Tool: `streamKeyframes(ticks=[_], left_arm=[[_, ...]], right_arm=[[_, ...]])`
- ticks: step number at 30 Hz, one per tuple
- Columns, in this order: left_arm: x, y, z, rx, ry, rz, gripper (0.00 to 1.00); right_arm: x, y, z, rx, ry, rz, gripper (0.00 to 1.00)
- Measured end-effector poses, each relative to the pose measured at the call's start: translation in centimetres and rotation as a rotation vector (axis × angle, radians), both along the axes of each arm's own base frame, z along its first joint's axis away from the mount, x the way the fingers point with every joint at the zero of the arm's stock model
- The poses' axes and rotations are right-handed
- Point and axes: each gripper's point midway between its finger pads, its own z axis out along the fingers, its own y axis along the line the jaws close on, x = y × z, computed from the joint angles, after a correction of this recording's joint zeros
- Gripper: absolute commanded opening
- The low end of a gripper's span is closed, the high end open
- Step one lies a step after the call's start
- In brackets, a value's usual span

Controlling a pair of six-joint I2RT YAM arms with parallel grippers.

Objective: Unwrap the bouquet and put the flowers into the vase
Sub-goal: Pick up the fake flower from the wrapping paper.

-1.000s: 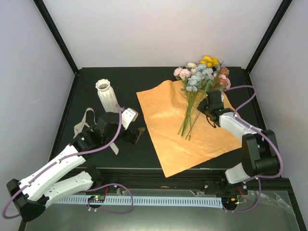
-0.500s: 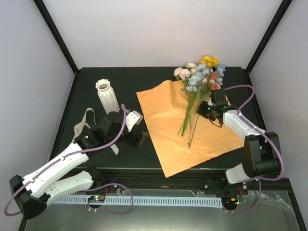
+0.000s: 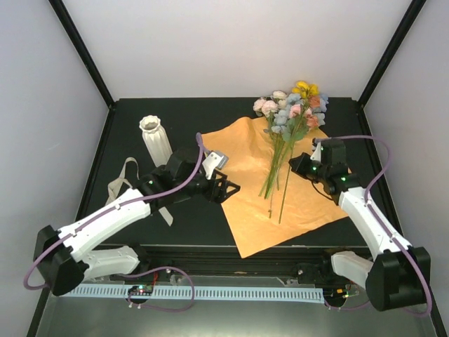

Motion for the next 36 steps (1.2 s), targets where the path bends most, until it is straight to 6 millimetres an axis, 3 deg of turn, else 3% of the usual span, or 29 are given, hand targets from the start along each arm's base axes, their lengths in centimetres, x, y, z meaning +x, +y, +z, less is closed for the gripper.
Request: streamKeyframes(ticks=[6, 11, 14, 20, 26, 36], left_arm=[[1.2, -3.5, 1.0, -0.087, 0.008, -0.092, 0.71], [2.7, -6.8, -1.4, -0.104, 0.065, -0.164, 0.68], [3.6, -8.3, -2.8, -0.098, 0.099, -0.187, 0.66], [4.6, -10.4, -4.0, -0.142, 0.102, -0.241, 0.65], [6.1, -12.6, -5.1, -0.173, 0.108, -0.275, 0.61], [7.7, -13.9, -5.7, -0.172, 0.085, -0.276, 0.63]], right_arm=[[-1.1, 0.8, 2.7, 0.059, -0.108, 0.050, 0.01], [-1.4, 1.3, 4.8, 0.095, -0.180, 0.078, 0.01], [-1.1, 0.6, 4.8, 0.055, -0.200, 0.049, 0.01], [-0.9, 1.0, 5.5, 0.087, -0.209, 0.050, 0.01], [-2.1, 2.0, 7.0, 0.210, -0.221, 0.074, 0.01], [-3.6, 2.6, 7.9, 0.295, -0.209, 0.092, 0.01]])
